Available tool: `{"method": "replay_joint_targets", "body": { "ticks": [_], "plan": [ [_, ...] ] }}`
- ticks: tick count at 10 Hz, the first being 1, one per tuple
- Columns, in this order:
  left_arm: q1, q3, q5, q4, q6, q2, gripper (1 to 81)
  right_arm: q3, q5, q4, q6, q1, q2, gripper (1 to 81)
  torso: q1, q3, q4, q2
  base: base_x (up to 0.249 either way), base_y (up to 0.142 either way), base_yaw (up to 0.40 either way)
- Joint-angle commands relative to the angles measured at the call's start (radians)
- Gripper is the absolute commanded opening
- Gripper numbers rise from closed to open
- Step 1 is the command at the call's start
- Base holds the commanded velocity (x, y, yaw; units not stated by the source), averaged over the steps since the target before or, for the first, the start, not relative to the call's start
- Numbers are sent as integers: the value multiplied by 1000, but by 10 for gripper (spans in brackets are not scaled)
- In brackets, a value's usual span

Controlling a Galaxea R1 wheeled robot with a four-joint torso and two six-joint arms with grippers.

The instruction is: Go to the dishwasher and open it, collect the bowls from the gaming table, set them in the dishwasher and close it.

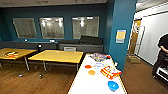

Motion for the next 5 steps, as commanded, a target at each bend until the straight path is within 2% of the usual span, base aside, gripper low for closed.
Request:
{"method": "replay_joint_targets", "body": {
  "ticks": [1, 5],
  "plan": [
    [-49, 0, 50, -6, 3, 3, 811, 2, -47, -3, 0, 55, 2, 811, 0, 0, 0, 0, 0, 0, 0],
    [-49, 0, 50, -6, 3, 3, 811, 2, -47, -3, 0, 58, 2, 811, 0, 0, 0, 0, 0, 0, 0]
  ]
}}
